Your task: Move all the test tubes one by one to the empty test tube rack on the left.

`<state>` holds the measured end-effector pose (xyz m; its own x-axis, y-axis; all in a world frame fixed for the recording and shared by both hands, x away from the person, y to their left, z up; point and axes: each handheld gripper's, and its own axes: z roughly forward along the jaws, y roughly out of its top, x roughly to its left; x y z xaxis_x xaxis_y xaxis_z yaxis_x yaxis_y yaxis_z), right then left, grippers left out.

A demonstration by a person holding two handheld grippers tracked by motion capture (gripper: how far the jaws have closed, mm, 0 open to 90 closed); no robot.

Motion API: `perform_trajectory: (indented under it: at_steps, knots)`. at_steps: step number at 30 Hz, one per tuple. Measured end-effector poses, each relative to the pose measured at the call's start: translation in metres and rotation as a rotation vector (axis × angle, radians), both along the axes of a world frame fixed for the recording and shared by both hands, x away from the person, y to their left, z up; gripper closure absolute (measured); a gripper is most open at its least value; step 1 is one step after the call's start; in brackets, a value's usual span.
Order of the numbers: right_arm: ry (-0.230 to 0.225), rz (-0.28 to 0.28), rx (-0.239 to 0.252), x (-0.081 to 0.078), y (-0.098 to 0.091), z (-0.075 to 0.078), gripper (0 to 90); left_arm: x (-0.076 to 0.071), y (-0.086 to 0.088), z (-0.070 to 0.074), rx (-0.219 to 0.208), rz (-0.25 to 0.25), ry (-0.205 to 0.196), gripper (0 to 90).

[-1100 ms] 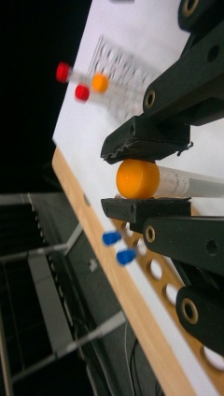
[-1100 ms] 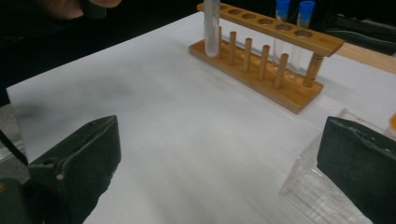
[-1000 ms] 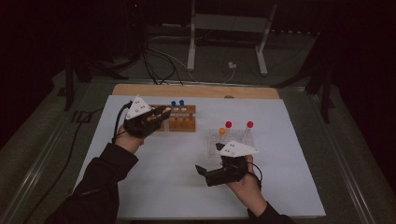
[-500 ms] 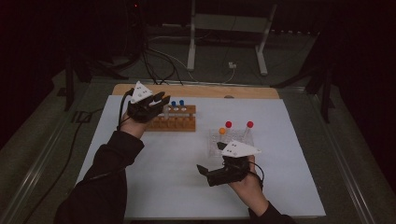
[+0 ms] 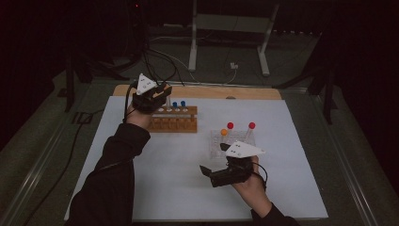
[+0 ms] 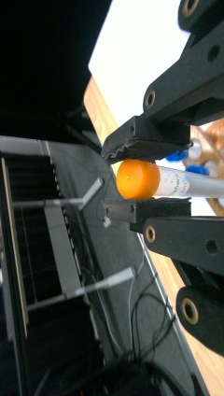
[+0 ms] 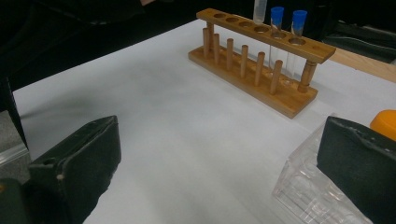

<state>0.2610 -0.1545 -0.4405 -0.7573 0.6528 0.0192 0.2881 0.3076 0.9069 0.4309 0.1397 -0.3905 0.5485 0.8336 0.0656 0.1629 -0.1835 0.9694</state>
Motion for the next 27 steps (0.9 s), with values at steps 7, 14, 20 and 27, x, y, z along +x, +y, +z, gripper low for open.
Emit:
perform_trajectory:
  at_steps: [7, 14, 20, 27]
  knots:
    - [0.002, 0.002, 0.001, 0.000, 0.000, 0.001, 0.0, 0.013, -0.001, -0.016, 0.001, 0.036, 0.039, 72.0]
    - [-0.002, 0.003, 0.004, 0.000, -0.001, 0.001, 0.0, 0.019, -0.003, -0.037, 0.008, 0.063, 0.097, 71.9]
    - [-0.004, 0.003, 0.001, -0.001, -0.001, 0.002, 0.0, 0.020, -0.004, -0.049, 0.006, 0.064, 0.124, 71.9]
    - [-0.004, 0.001, 0.003, -0.001, -0.001, 0.002, 0.0, 0.019, -0.006, -0.061, 0.036, 0.068, 0.146, 71.8]
